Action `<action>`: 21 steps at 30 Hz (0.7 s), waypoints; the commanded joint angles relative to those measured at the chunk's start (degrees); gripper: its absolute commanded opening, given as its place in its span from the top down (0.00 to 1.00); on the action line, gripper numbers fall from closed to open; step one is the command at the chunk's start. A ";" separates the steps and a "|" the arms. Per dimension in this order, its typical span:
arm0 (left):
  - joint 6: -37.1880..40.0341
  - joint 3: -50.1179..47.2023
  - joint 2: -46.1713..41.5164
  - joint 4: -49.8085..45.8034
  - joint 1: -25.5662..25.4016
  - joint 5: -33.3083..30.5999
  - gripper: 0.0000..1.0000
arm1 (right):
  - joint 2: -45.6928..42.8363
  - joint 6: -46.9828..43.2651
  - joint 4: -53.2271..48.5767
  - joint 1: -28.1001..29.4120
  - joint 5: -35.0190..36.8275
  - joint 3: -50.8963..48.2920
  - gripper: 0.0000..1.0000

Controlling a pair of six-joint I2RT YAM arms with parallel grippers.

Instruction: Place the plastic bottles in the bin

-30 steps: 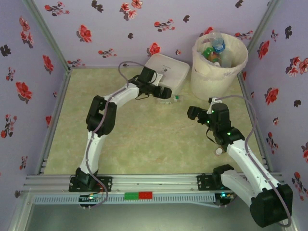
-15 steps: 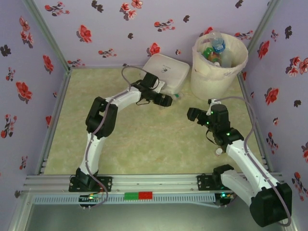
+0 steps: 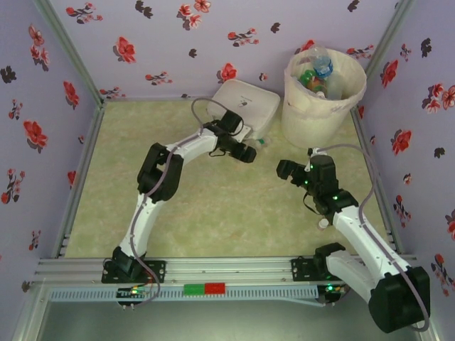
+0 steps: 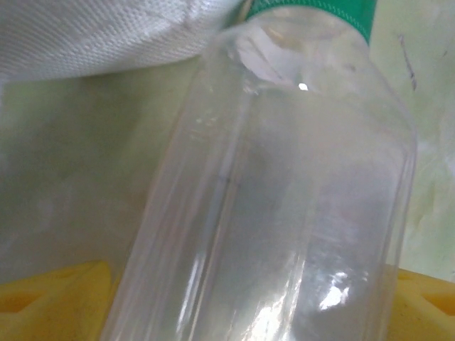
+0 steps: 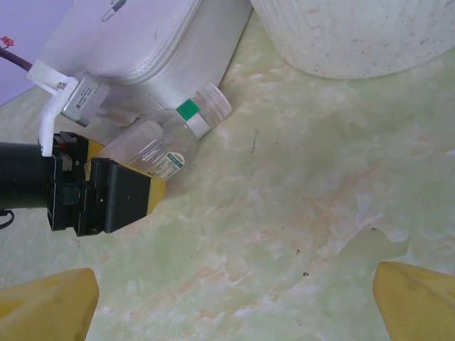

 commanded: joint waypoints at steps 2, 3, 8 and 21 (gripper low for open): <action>2.86 1.95 1.35 -2.90 -0.60 -3.53 0.22 | 1.32 3.19 1.94 0.14 2.37 0.32 0.00; 2.86 1.93 1.22 -2.73 -0.74 -3.59 0.26 | 1.49 3.01 2.05 0.20 2.01 0.27 0.00; 2.86 0.24 -0.42 -1.10 -1.16 -3.63 0.48 | 1.31 4.38 1.01 -0.15 2.09 0.40 0.00; -17.06 -33.71 -24.81 31.24 -3.83 5.85 0.58 | 4.62 17.95 13.26 -0.53 -9.10 1.00 0.01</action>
